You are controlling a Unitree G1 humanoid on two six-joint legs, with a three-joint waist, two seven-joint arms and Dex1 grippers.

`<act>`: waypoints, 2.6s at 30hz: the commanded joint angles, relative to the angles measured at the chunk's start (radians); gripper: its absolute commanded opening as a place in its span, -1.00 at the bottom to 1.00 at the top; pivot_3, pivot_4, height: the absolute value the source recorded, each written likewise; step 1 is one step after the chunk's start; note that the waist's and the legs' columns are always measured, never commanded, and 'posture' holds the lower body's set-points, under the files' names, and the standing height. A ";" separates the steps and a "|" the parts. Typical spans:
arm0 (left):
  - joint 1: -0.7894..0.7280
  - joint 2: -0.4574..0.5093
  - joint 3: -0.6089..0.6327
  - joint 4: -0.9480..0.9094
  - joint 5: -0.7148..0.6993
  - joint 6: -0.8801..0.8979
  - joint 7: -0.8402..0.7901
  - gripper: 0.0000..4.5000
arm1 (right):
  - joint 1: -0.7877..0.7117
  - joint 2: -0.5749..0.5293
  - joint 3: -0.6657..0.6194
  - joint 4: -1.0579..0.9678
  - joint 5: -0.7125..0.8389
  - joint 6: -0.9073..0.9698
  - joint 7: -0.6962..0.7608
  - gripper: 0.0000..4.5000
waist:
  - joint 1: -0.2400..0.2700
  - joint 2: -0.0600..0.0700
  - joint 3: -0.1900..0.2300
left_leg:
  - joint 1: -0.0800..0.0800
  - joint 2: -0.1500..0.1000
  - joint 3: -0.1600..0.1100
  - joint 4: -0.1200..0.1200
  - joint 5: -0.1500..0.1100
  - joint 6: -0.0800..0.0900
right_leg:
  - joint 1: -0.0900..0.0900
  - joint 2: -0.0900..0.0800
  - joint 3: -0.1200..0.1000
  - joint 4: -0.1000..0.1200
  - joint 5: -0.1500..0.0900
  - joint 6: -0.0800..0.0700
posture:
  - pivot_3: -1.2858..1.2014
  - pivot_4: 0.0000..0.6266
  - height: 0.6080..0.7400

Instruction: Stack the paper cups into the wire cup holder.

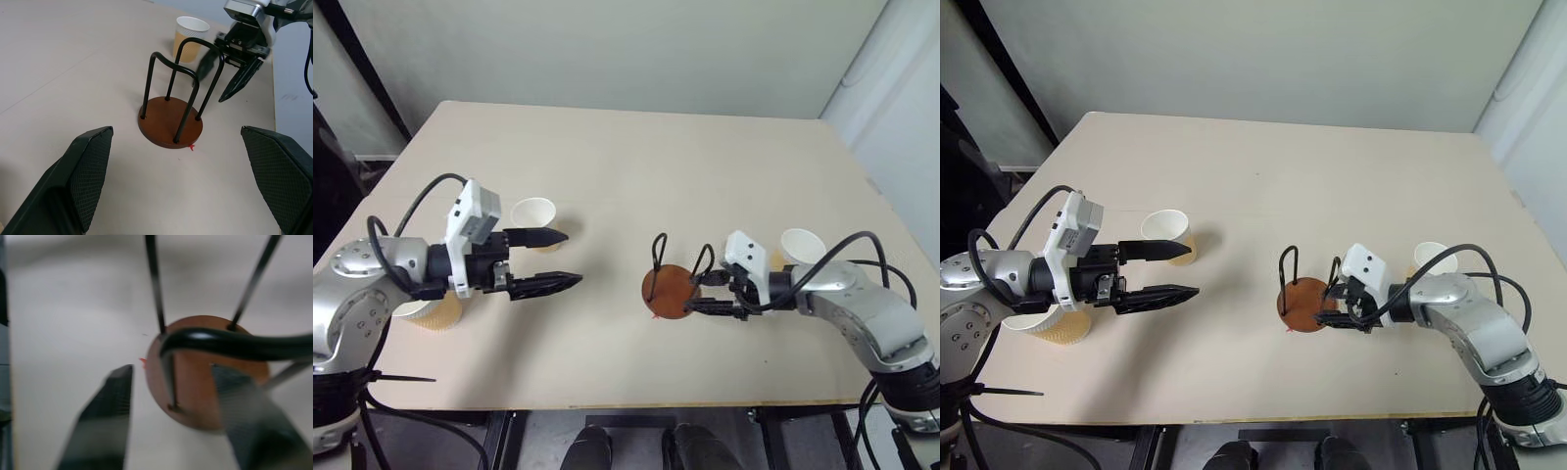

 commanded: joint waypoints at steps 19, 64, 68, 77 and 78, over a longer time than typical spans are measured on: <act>-0.082 -0.018 -0.051 0.026 0.005 -0.016 -0.032 1.00 | -0.026 -0.337 -0.180 0.180 -0.058 -0.202 0.167 0.42 | 0.011 0.000 0.000 | 0.000 0.000 0.001 0.001 0.000 0.001 | 0.001 0.000 0.001 -0.001 0.001 0.001 | 0.03 -0.52 1.00; -0.080 -0.024 -0.051 0.056 0.037 -0.033 -0.042 1.00 | -0.443 -0.331 -0.081 0.193 -0.253 -0.335 0.425 -0.98 | 0.008 0.002 0.001 | 0.000 0.000 0.002 0.004 -0.001 0.002 | 0.001 0.000 0.002 0.002 0.001 0.002 | 0.03 -0.52 1.00; -0.139 -0.038 -0.095 0.099 0.063 -0.047 -0.068 1.00 | -0.591 -0.283 -0.054 0.052 -0.147 -0.210 0.444 -0.98 | 0.006 0.002 0.001 | 0.000 0.000 0.002 0.004 0.000 0.003 | 0.001 0.000 0.002 0.002 0.001 0.002 | 0.03 -0.52 1.00; -0.204 -0.073 -0.151 0.154 0.103 -0.074 -0.101 1.00 | -0.595 -0.226 0.056 0.013 -0.144 -0.216 0.460 -0.98 | 0.009 0.001 0.001 | -0.001 -0.001 0.001 0.005 0.000 0.003 | 0.002 -0.001 0.001 -0.003 0.003 0.003 | 0.03 -0.52 1.00; -0.202 -0.075 -0.150 0.153 0.105 -0.075 -0.101 1.00 | -0.589 -0.225 0.065 0.014 -0.150 -0.227 0.463 -0.98 | 0.009 0.001 0.001 | -0.001 -0.001 0.001 0.004 0.000 0.003 | 0.002 -0.001 0.001 -0.003 0.003 0.003 | 0.03 -0.52 1.00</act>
